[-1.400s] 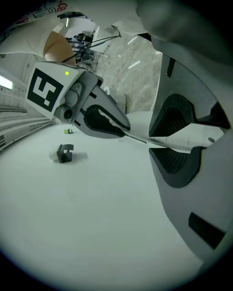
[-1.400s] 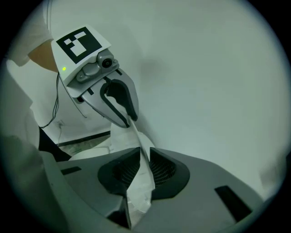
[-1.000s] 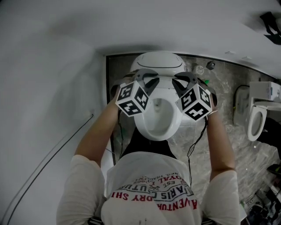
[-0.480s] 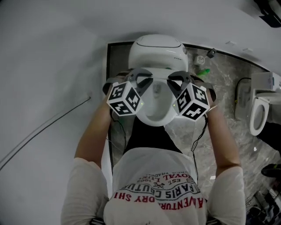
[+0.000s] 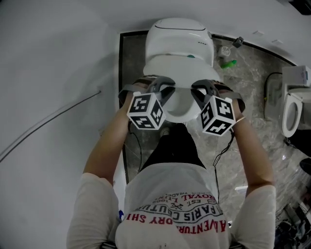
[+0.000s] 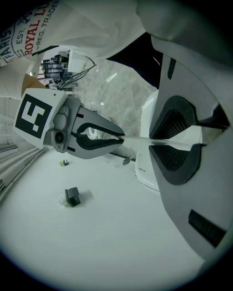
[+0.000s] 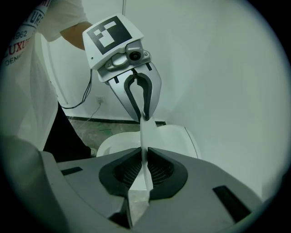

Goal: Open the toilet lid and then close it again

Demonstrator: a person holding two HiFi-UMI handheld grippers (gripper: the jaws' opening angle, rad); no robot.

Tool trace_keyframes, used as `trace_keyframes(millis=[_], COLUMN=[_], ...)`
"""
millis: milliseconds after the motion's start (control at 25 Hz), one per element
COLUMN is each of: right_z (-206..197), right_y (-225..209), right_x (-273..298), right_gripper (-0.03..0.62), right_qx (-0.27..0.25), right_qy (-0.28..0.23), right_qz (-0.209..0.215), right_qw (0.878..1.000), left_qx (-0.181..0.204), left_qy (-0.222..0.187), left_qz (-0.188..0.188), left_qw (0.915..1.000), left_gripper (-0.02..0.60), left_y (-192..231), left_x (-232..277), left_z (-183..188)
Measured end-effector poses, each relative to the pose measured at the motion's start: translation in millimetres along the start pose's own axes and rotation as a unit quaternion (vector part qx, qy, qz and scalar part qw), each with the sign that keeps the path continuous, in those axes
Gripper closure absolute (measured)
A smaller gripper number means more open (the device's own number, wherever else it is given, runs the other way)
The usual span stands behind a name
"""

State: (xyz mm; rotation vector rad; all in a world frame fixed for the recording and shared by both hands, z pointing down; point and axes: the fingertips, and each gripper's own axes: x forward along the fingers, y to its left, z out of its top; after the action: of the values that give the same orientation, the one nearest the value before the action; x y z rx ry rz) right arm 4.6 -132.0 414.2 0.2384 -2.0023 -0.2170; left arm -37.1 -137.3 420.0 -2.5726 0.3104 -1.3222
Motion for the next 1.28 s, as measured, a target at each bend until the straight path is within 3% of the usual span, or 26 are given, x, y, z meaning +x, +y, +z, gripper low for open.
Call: trace_keyframes(millis=[280,480,880,1120,1280], right_z=[-15,-27,-60,-81,-95], right_y=[64,107,201,233,253], right_x=[19,38,91,131,156], right_gripper=[0.556,0.556,0.554,0.553,0.551], right_qx=[-0.048,-0.069,-0.106,-0.12,-0.132], right_qy=[0.034,0.051,0.063,0.059,0.056], right_qz=[0.002,0.028,0.044,0.02,0.016], right_qw=[0.998,0.996,0.991,0.991,0.99], left_qx=[0.027,0.037,0.09,0.139,0.146], left_qy=[0.007,0.019,0.076,0.105,0.12], left_qz=[-0.042,-0.056,-0.046,-0.017,0.01], left_qw=[0.9987,0.9976,0.992,0.9845,0.9818], left_gripper=[0.528,0.52,0.509,0.506,0.505], left_y=[-65,-109,-206,-237,-257], left_x=[14,27,73,106,128], left_z=[-15,-29,-68,-95,-113])
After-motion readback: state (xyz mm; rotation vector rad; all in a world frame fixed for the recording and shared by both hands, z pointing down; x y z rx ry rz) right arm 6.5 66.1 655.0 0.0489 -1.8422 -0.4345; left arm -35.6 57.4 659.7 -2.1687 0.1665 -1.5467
